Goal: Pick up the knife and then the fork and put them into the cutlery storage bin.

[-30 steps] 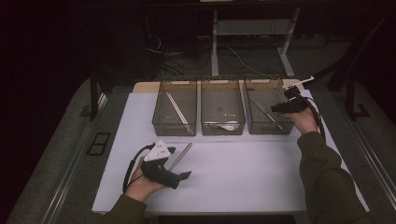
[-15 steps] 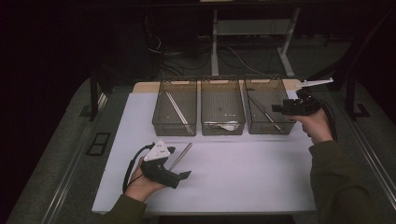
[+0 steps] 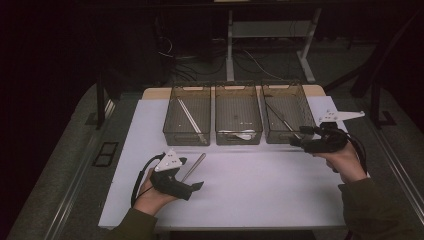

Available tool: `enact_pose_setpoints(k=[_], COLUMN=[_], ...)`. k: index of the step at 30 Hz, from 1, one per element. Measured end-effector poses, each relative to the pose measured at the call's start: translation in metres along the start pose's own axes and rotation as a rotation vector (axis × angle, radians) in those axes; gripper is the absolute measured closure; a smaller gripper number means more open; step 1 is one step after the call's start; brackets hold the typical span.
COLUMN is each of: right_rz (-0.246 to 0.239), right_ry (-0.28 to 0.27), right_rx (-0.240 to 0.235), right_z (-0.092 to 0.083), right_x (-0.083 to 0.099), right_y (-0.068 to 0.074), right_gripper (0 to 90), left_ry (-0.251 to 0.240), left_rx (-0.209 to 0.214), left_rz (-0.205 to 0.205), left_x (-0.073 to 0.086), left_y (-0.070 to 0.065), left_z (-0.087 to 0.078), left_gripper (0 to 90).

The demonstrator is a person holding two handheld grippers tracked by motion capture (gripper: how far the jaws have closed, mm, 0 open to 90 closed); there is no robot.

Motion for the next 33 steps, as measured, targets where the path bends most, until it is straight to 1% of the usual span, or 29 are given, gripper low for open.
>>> enact_pose_setpoints(k=[2,6,7,9,10,13,16,17,19,21,23,25,26,27,29,32,33], right_rz=[-0.010,-0.036,-0.049,-0.065,-0.080,-0.093,-0.092,-0.093,-0.099,-0.106,-0.118,-0.121,-0.123,-0.123,-0.118,-0.109,-0.111], right_ry=[-0.008,-0.004,-0.004,0.007,0.008,0.026,0.049,0.057,0.075,0.085,0.091,0.092,0.091,0.091,0.091,0.085,0.084], right_rx=[-0.020,-0.043,-0.042,-0.052,-0.052,-0.068,-0.085,-0.092,-0.096,-0.103,-0.112,-0.110,-0.111,-0.109,-0.106,-0.105,-0.105], right_z=[-0.002,-0.004,-0.003,-0.003,-0.002,0.000,0.002,0.003,0.004,0.004,0.003,0.002,0.002,0.002,0.002,0.002,0.002], right_x=[0.005,0.019,0.023,0.032,0.036,0.048,0.062,0.066,0.075,0.082,0.086,0.088,0.089,0.090,0.090,0.089,0.089], right_y=[0.009,0.028,0.032,0.042,0.046,0.058,0.069,0.072,0.078,0.083,0.088,0.089,0.089,0.089,0.088,0.086,0.086], right_gripper=[29.4,29.4,29.4,29.3,29.2,28.1,27.7,27.6,27.6,27.1,26.9,26.7,26.6,26.5,26.4,26.4,26.3], left_ry=[0.004,0.009,0.011,0.017,0.021,0.033,0.064,0.073,0.106,0.127,0.161,0.189,0.206,0.222,0.243,0.276,0.295], left_rx=[-0.007,-0.029,-0.036,-0.043,-0.043,-0.040,-0.056,-0.061,-0.077,-0.087,-0.109,-0.123,-0.129,-0.134,-0.118,-0.103,-0.102], left_rz=[0.003,-0.003,-0.010,-0.025,-0.034,-0.051,-0.058,-0.060,-0.067,-0.078,-0.080,-0.085,-0.077,-0.081,-0.089,-0.091,-0.090], left_x=[0.000,-0.003,-0.003,-0.005,-0.005,-0.006,-0.005,-0.004,-0.002,-0.001,0.001,0.002,0.003,0.004,0.005,0.008,0.010], left_y=[0.003,0.010,0.013,0.019,0.022,0.031,0.042,0.045,0.052,0.058,0.065,0.070,0.074,0.076,0.077,0.076,0.076], left_z=[-0.001,-0.003,-0.003,-0.003,-0.002,0.001,0.007,0.009,0.013,0.019,0.024,0.031,0.034,0.039,0.046,0.055,0.057], left_gripper=[5.3,14.1,15.2,20.1,22.2,30.7,36.8,39.8,47.8,57.4,67.6,75.6,80.9,84.7,88.4,88.5,88.6])
Point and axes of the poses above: each handheld gripper's, and its own axes: z roughly forward along the jaws, x roughly out of its underside, y roughly to its left, the point moved 10 cm from there along z, roughly forward along the jaws, and after that the axes turned 3 degrees about x, right-handed, at the moved point
